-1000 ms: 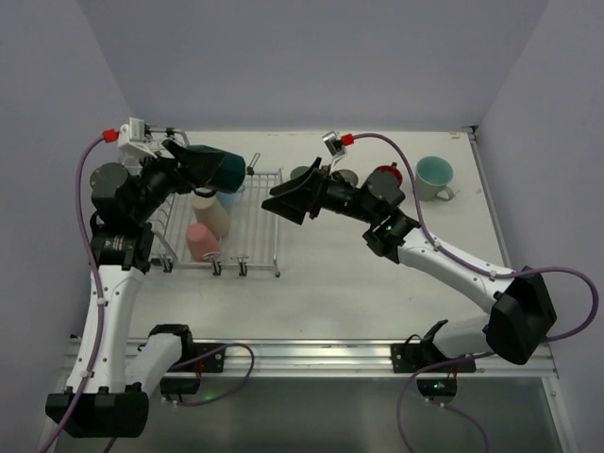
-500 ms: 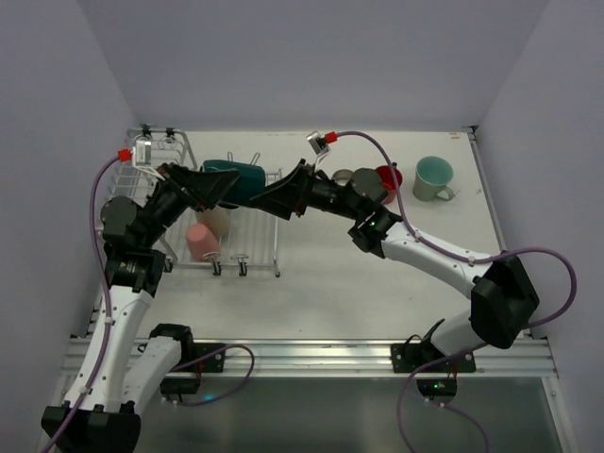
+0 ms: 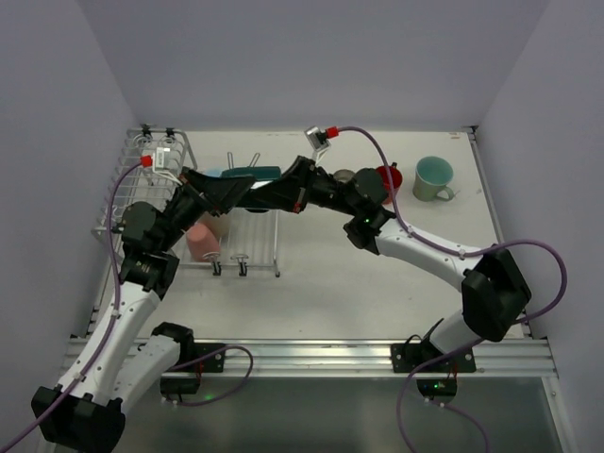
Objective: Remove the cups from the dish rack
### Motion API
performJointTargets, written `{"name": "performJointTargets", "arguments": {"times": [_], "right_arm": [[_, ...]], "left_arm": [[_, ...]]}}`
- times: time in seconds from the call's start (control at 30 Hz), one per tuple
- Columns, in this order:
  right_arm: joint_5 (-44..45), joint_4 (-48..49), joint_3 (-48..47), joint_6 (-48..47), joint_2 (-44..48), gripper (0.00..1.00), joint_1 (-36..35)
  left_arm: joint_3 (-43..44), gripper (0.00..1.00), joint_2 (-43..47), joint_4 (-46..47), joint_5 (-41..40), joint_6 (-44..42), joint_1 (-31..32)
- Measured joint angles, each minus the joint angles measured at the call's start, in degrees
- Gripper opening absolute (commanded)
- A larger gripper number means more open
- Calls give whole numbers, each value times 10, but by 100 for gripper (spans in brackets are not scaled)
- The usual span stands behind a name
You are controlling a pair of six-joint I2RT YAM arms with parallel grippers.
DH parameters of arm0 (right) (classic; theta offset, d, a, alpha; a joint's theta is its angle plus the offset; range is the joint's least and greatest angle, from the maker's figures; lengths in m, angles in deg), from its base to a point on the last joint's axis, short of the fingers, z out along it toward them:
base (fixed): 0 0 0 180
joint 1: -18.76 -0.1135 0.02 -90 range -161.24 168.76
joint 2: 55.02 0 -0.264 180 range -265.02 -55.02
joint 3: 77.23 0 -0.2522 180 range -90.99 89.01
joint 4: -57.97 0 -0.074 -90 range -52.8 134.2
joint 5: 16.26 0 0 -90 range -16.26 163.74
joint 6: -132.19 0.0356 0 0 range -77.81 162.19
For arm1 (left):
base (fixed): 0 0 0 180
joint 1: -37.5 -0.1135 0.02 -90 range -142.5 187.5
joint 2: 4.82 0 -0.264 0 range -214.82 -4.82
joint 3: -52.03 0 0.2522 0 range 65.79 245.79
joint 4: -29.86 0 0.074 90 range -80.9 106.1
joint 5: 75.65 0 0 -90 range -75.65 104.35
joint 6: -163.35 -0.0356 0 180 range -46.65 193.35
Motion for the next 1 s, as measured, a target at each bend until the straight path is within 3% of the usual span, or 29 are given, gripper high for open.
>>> {"name": "performJointTargets", "arguments": {"times": [0.07,0.1,0.17,0.2,0.23,0.43,0.63,0.87,1.0], "right_arm": [[-1,26,11,7,9,0,2],[-1,33,19,8,16,0,2],[7,38,38,5,33,0,1],[13,40,50,1,43,0,1],[19,40,62,-2,54,0,0],[38,17,159,-25,123,0,9],[45,-52,227,-35,174,0,71],[161,-370,205,-172,292,0,145],[263,-541,173,-250,301,0,218]], "left_arm": [[0,29,-3,9,-10,8,10],[0,49,-3,13,-13,7,18],[0,71,-3,15,-13,6,29],[0,90,-3,15,-12,5,33],[0,97,-3,14,-10,3,37],[9,100,-2,14,-7,-27,45],[39,100,8,-15,10,-85,45],[66,100,38,-120,46,-194,45],[65,100,49,-188,78,-273,45]]}}
